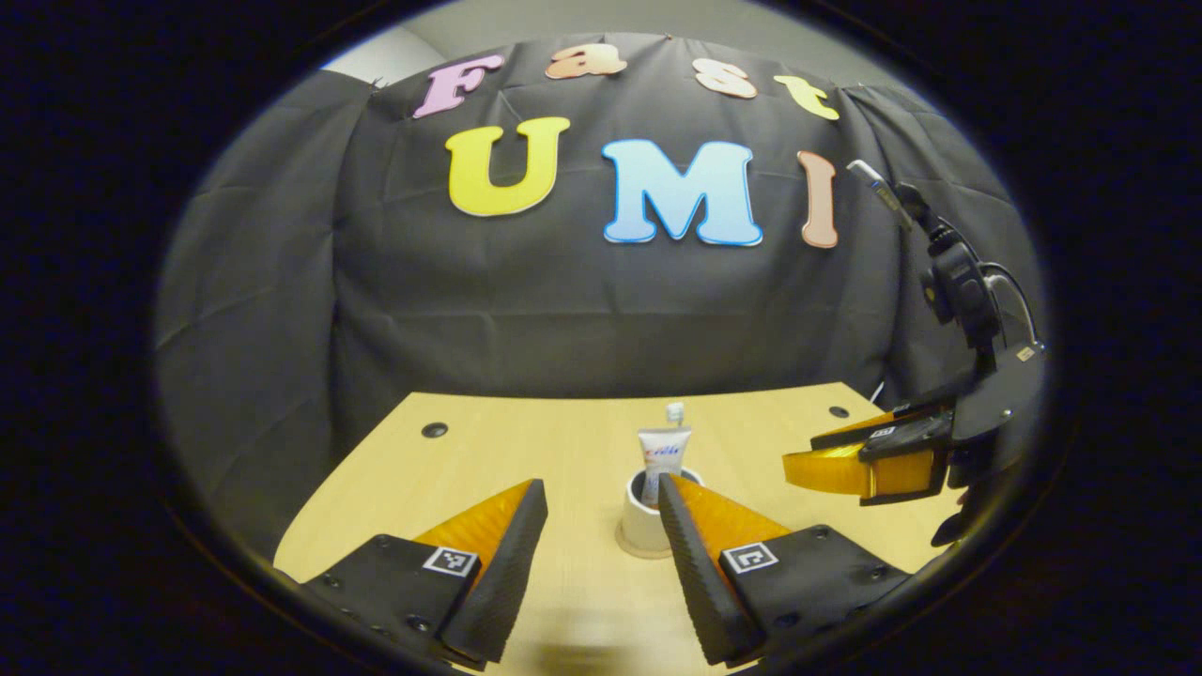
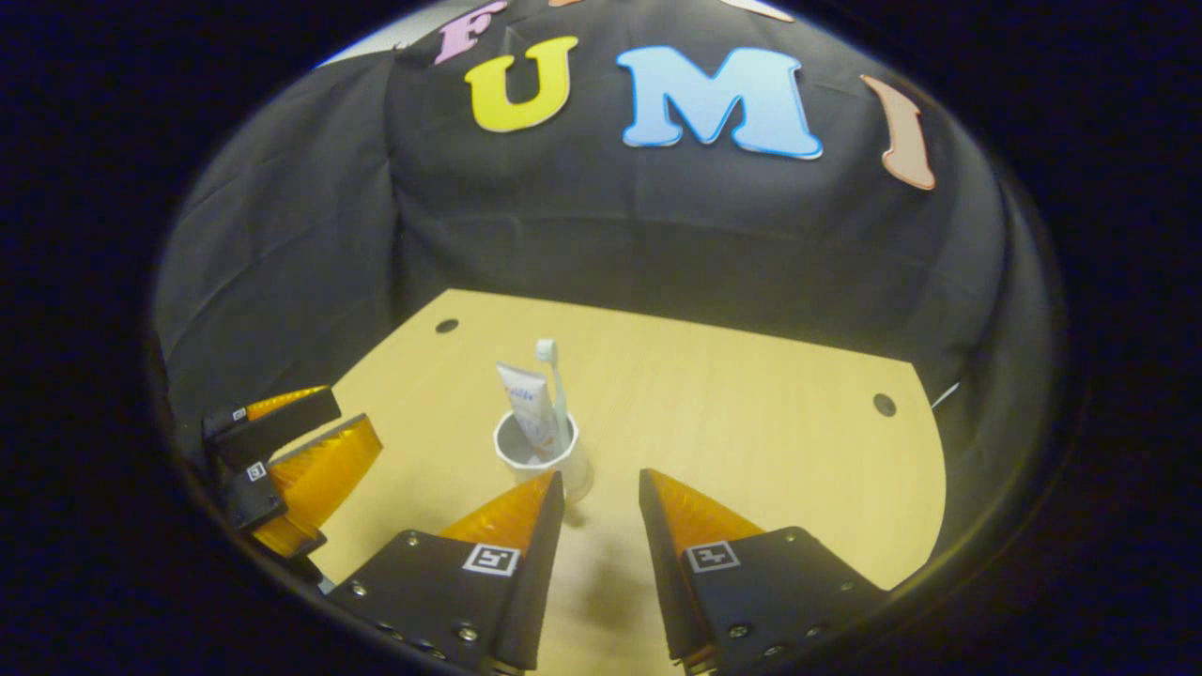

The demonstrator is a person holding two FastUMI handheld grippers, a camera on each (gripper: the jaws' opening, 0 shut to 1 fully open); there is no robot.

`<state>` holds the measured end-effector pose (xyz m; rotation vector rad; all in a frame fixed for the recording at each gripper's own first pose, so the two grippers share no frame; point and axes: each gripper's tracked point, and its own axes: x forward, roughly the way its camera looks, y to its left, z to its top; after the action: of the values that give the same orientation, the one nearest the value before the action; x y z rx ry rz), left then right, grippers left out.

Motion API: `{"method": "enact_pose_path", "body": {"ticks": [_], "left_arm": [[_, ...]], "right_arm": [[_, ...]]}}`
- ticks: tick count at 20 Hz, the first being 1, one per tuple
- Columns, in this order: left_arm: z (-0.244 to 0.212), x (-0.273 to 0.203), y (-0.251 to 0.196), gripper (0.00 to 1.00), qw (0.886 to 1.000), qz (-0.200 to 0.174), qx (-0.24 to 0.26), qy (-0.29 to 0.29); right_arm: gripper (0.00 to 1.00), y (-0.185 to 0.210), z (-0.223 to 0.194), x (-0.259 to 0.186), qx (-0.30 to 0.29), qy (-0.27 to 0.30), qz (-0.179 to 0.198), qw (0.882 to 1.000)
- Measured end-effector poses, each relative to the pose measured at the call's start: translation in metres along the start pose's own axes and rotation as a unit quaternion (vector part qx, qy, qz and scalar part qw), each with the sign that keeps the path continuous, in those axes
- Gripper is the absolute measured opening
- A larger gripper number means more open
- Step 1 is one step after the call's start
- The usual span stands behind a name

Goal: Put the toothbrush and toothpaste on the desktop into the cup, then pick up the cup and place it on the coaster on the desktop.

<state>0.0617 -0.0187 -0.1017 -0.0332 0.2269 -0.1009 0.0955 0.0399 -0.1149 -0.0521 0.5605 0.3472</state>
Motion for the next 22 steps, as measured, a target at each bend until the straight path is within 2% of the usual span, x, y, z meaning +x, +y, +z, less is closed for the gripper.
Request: {"method": "enact_pose_path", "body": {"ticks": [1,4,7,9,11,13,17,19,22], "left_arm": [[0.006,-0.004,-0.007,0.79,1.0,-0.003,0.004,-0.012],[0.035,-0.017,-0.022,0.94,0.999,-0.01,0.009,-0.049],[0.079,-0.024,-0.029,0.95,0.996,-0.011,0.016,-0.09],[0.107,-0.033,-0.033,0.95,0.993,-0.01,0.022,-0.12],[0.131,-0.04,-0.039,0.94,0.989,-0.01,0.029,-0.145],[0.148,-0.045,-0.046,0.94,0.986,-0.011,0.038,-0.164],[0.157,-0.056,-0.056,0.94,0.983,-0.015,0.04,-0.179],[0.16,-0.059,-0.06,0.94,0.982,-0.016,0.036,-0.186],[0.163,-0.061,-0.062,0.94,0.981,-0.017,0.036,-0.19]], "right_arm": [[0.49,-0.005,0.011,-0.009,0.006,-0.024,-0.01,1.0],[0.49,-0.018,0.05,-0.041,0.022,-0.098,-0.035,0.994],[0.48,-0.03,0.082,-0.078,0.023,-0.172,-0.061,0.983],[0.55,-0.033,0.103,-0.101,0.015,-0.211,-0.078,0.974],[0.54,-0.034,0.119,-0.113,0.005,-0.245,-0.088,0.965],[0.72,-0.032,0.125,-0.127,0.007,-0.266,-0.086,0.96],[0.96,-0.02,0.135,-0.142,0.011,-0.303,-0.089,0.949],[0.95,-0.017,0.139,-0.153,0.011,-0.327,-0.096,0.94],[0.95,-0.018,0.138,-0.158,0.006,-0.341,-0.108,0.934]]}}
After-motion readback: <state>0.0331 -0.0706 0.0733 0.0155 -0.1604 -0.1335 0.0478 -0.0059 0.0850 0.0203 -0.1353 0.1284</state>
